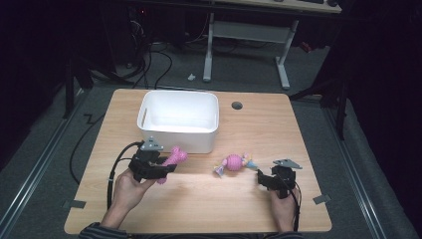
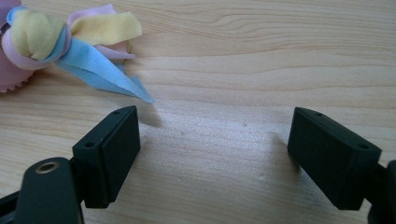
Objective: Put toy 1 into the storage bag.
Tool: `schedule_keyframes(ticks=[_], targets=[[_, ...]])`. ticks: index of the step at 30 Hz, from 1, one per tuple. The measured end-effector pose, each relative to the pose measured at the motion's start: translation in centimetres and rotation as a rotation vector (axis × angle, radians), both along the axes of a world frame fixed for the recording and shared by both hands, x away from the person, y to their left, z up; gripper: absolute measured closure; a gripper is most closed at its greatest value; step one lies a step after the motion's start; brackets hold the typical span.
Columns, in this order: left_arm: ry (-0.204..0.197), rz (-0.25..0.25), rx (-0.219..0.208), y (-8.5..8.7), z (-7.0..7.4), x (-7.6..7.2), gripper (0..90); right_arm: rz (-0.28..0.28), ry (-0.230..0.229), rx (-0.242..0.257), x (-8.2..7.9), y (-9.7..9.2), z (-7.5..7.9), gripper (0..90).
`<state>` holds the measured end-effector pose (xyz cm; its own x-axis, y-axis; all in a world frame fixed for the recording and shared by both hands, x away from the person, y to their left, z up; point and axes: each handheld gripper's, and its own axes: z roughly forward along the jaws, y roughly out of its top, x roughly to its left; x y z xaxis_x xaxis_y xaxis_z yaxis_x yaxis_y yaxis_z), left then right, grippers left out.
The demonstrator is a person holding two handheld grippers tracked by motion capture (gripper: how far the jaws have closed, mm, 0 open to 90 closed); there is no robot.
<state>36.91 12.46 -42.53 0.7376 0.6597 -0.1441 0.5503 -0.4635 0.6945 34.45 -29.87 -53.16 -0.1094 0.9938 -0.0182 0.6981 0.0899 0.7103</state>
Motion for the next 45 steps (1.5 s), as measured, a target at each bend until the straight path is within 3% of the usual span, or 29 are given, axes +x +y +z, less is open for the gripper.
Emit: schedule_keyframes(ticks=[20,30,33,45], targets=[[-0.032,-0.003,-0.012,0.0,3.0,0.6,58.6,0.018,0.003,-0.003,0.0,0.1,0.0,15.1],[-0.05,-0.008,0.001,0.0,5.3,1.7,58.7,0.018,0.003,-0.003,0.0,0.1,0.0,15.1],[-0.055,-0.005,0.025,-0.1,6.0,2.3,58.8,0.018,0.003,-0.003,0.0,0.1,0.0,15.1],[-0.065,0.0,0.027,-0.2,8.1,4.0,58.8,0.02,0.003,-0.003,0.0,0.1,0.0,15.1]])
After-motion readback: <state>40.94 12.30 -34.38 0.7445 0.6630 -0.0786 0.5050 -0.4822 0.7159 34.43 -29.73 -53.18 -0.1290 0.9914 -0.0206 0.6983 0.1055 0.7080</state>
